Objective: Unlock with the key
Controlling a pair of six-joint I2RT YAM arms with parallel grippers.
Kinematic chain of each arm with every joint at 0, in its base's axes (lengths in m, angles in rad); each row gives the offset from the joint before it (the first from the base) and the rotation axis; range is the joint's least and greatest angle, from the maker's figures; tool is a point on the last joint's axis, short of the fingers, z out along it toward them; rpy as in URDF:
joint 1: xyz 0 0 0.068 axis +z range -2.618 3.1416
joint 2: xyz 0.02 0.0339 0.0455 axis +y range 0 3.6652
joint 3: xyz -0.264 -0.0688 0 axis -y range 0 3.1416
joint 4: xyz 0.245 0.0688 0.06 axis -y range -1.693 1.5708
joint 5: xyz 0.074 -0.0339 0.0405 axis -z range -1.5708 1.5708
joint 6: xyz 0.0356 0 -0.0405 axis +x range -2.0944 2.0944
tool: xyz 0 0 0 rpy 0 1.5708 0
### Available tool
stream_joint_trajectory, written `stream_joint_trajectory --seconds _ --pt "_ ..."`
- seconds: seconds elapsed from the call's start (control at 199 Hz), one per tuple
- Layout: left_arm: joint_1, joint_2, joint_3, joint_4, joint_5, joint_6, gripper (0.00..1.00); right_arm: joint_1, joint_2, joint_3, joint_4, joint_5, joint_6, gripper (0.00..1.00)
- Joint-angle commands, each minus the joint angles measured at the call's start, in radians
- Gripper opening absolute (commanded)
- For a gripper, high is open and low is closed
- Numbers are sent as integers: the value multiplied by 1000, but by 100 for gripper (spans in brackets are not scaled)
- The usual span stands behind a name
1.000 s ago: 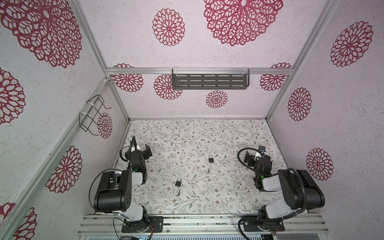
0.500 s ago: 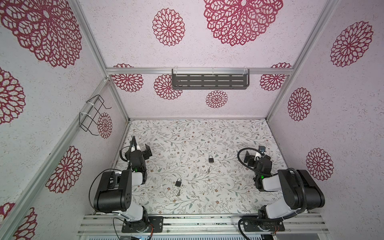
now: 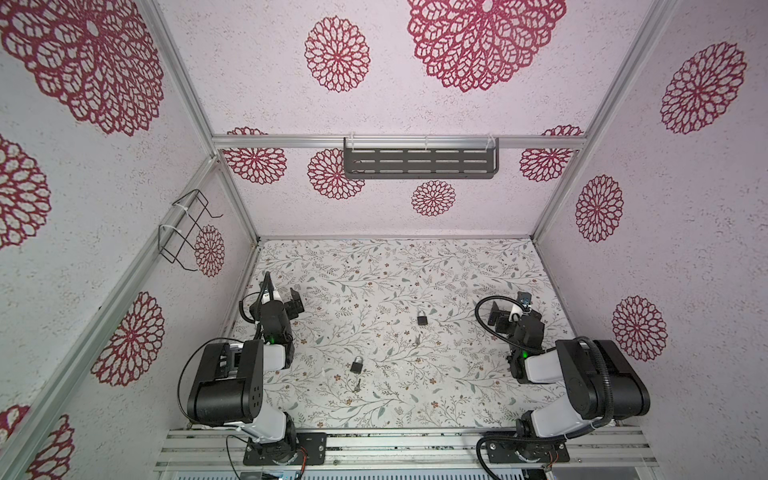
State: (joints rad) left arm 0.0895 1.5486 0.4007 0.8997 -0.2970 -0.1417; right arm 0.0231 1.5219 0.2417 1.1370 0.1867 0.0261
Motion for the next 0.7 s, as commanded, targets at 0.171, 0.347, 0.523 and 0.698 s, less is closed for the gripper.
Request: stream_joint_trajectory --seconds 0.171,0.347,0.523,0.698 --pt "-5 -246 -36 -124 -33 -11 100 -2 -217 40 -175 11 8 99" --pt "-3 -454 -19 -350 -42 -156 100 -2 -336 89 -380 17 112 99" --pt "17 -590 1 -513 -76 -382 100 -3 -396 131 -613 164 354 99" --pt "51 -654 -48 -538 -15 -533 100 -12 -493 81 -677 94 486 99"
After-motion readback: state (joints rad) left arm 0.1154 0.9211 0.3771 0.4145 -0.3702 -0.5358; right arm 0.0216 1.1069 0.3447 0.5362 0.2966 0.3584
